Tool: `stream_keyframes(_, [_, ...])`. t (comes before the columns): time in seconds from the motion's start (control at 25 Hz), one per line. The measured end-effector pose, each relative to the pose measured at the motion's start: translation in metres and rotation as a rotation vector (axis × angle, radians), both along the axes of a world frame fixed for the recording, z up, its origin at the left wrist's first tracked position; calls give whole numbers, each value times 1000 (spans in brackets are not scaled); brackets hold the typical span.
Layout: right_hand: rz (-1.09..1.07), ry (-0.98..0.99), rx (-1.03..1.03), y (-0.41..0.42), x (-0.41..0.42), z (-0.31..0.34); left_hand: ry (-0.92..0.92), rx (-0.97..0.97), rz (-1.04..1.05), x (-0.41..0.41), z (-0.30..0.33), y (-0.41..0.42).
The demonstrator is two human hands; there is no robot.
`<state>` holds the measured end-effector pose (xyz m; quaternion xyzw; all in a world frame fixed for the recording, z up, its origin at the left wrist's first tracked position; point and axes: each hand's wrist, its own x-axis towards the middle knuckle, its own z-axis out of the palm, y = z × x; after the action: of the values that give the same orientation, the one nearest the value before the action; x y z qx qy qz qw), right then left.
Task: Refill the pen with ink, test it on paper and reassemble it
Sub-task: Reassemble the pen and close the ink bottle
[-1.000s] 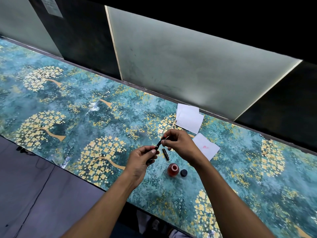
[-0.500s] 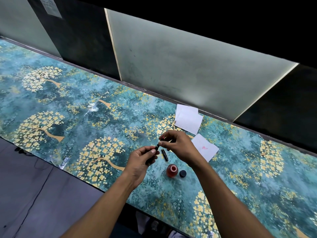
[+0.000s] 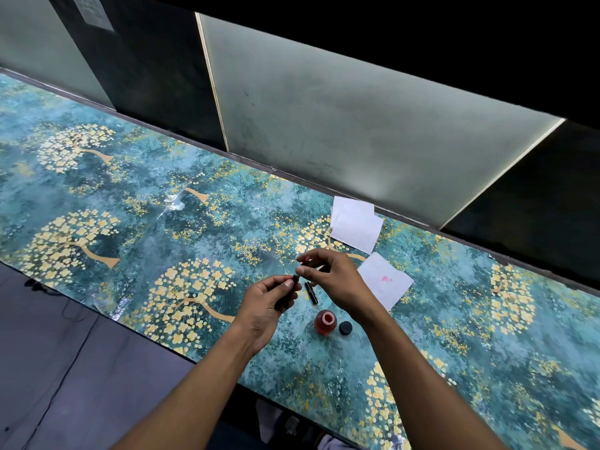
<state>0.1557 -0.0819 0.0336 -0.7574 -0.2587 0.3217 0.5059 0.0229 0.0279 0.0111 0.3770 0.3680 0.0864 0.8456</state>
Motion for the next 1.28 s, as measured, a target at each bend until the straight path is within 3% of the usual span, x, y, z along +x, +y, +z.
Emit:
stream_keyframes(0.36, [-95, -80, -41, 3, -9, 5, 5, 26, 0, -1, 5, -5])
stream_keyframes(0.6, [-12, 71, 52, 0, -10, 4, -2, 12, 10, -3, 3, 0])
stream_keyframes(0.76, [-93, 34, 5, 3, -13, 6, -6, 17, 8, -3, 4, -4])
stream_keyframes(1.0, [-41, 135, 77, -1, -14, 9, -9, 12, 4, -5, 4, -2])
stream_keyframes(1.28, [-69, 91, 31, 2, -14, 5, -1, -5, 9, -7, 5, -6])
